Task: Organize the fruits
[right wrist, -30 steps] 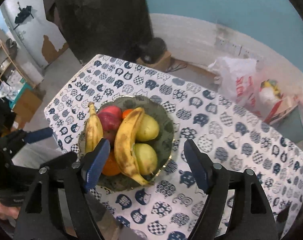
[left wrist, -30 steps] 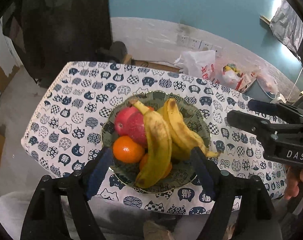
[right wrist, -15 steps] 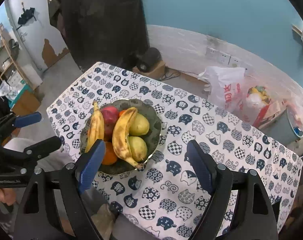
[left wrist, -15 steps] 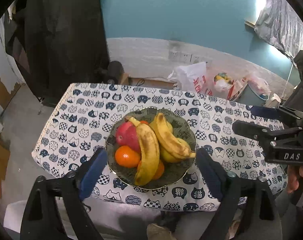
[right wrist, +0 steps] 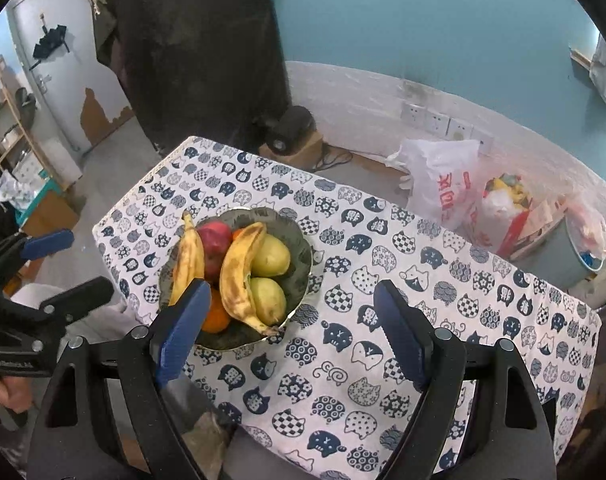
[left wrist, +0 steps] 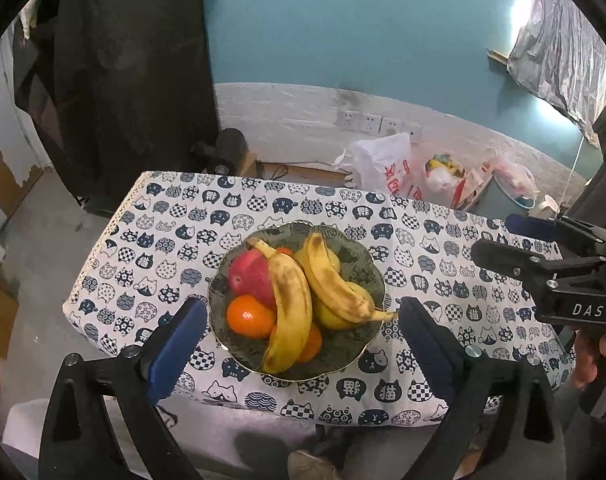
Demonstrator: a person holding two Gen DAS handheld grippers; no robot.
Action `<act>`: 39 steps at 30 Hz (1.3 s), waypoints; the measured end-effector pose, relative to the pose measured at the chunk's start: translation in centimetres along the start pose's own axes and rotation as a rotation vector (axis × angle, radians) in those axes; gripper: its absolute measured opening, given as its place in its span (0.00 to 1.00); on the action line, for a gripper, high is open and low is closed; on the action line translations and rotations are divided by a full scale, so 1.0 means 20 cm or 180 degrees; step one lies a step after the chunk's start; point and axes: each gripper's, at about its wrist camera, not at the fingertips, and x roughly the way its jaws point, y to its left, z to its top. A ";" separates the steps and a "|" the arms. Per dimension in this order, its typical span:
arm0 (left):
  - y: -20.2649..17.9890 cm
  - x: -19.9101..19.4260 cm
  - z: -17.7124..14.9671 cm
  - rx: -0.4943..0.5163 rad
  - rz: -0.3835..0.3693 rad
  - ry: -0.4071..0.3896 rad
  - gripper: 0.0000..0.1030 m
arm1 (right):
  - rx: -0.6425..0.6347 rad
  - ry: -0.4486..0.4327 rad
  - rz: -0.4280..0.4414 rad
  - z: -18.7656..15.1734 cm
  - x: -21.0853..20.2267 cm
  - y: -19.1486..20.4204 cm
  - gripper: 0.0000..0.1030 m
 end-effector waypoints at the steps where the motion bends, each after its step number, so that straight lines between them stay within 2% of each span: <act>1: -0.01 0.00 0.00 0.0004 -0.0003 0.0004 0.95 | -0.0004 -0.0004 0.0006 0.00 0.00 0.00 0.80; 39: -0.03 -0.04 0.01 0.0014 0.0049 -0.0043 0.95 | -0.0066 0.0001 0.0016 0.01 0.01 0.05 0.80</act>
